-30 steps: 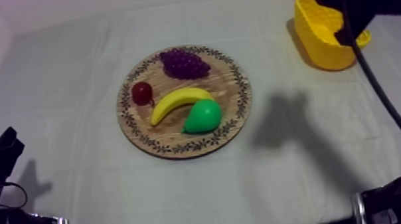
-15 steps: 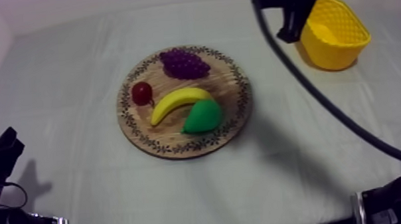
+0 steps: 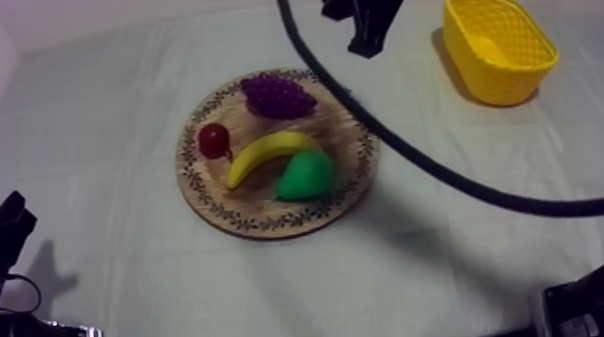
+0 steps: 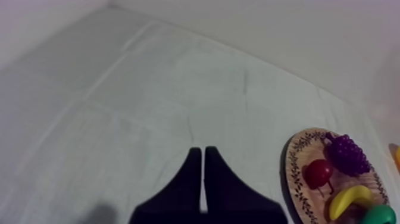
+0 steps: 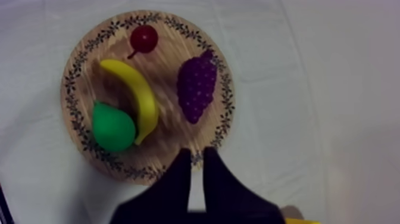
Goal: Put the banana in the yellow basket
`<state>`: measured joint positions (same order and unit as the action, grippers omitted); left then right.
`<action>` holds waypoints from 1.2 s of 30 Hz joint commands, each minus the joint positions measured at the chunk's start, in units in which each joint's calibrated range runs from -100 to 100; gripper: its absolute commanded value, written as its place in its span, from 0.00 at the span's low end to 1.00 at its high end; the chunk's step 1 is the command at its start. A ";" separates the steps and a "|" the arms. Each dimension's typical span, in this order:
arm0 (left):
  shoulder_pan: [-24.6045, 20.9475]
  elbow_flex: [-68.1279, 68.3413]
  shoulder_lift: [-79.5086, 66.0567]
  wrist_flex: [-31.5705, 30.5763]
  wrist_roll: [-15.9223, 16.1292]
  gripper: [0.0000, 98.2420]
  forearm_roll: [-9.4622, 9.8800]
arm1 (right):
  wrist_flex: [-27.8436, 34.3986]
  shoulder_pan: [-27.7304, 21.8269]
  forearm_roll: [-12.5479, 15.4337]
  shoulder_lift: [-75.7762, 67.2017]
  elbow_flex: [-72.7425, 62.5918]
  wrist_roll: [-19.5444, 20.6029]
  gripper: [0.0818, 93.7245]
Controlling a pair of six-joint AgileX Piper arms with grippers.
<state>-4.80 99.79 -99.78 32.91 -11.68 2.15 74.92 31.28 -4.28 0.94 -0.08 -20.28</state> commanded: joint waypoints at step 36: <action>-0.01 -0.01 -0.05 -0.01 -0.02 0.00 0.03 | 1.09 3.10 -1.20 7.37 -2.47 1.31 0.54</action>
<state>-4.80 99.79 -99.78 32.91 -11.68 2.15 76.36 34.34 -5.60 7.93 -2.37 -18.89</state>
